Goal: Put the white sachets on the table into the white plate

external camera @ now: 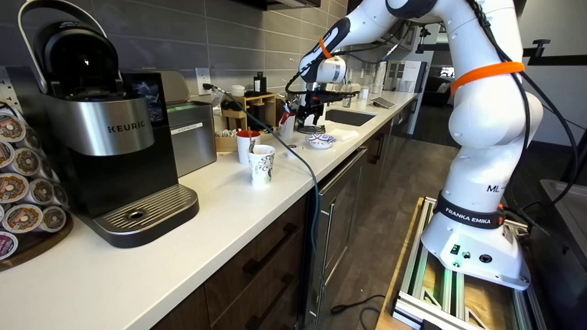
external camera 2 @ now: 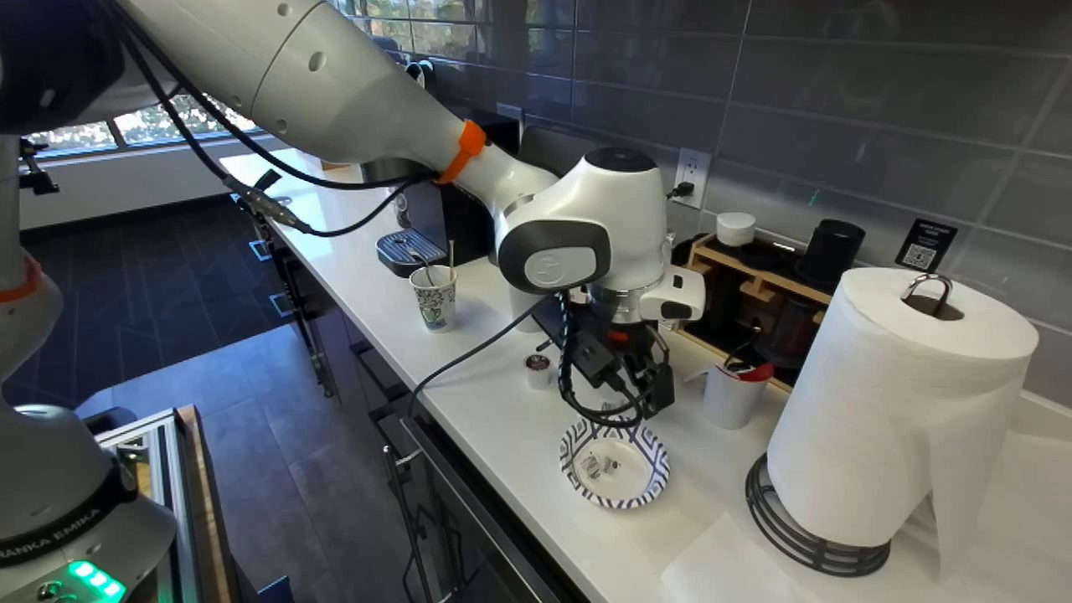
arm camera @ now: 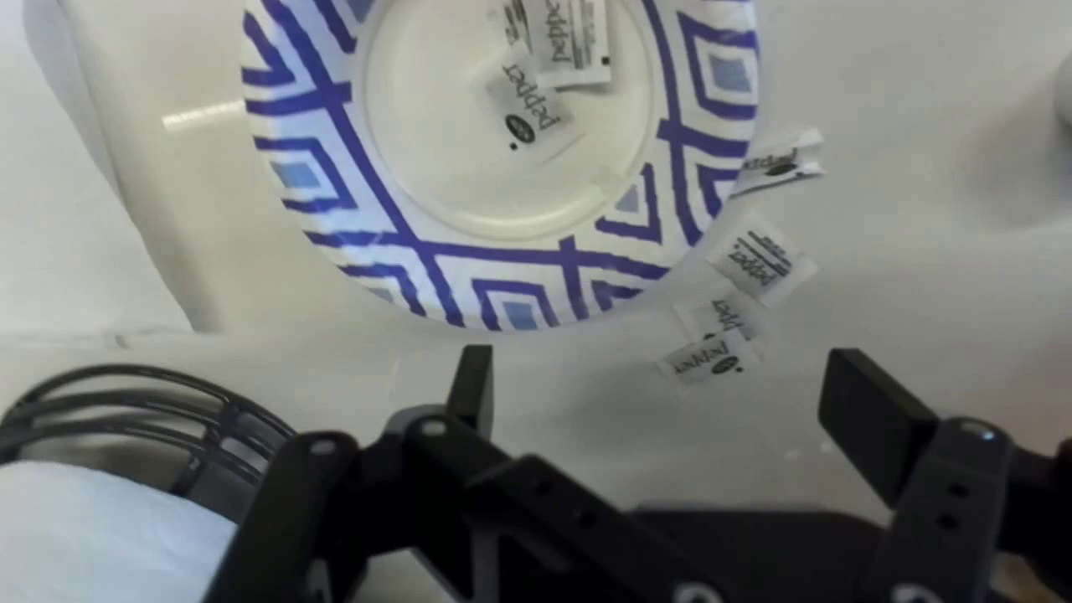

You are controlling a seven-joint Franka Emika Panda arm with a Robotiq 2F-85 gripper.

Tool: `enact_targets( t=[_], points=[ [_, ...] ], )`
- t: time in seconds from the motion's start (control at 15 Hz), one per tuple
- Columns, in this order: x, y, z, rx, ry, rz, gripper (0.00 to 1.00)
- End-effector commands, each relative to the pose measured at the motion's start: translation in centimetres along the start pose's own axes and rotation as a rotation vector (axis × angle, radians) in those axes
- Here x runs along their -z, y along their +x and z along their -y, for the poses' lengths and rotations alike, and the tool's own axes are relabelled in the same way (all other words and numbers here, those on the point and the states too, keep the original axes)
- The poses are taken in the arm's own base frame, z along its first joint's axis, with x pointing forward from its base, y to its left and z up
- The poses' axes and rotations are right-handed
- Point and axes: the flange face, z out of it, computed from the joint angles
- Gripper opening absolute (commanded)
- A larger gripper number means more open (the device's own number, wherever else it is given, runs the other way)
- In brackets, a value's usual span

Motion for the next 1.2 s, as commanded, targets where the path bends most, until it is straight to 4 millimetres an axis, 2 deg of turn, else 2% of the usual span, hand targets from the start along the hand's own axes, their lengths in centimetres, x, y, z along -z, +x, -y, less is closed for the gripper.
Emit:
enact_targets(
  t=[0.0, 0.27, 0.4, 0.47, 0.73, 1.13],
  points=[
    [1.0, -0.4, 2.6, 0.185, 0.059, -0.048, 1.0],
    [-0.1, 0.7, 5.8, 0.422, 0.042, -0.05, 1.0],
    [-1.1, 1.3, 6.6, 0.532, 0.024, -0.034, 1.0],
    [-1.5, 1.6, 6.7, 0.581, 0.014, -0.026, 1.0],
    [-3.7, 2.2, 6.3, 0.558, -0.027, 0.036, 1.0],
    [-7.3, 3.5, 5.9, 0.62, -0.011, 0.06, 1.0]
  ],
)
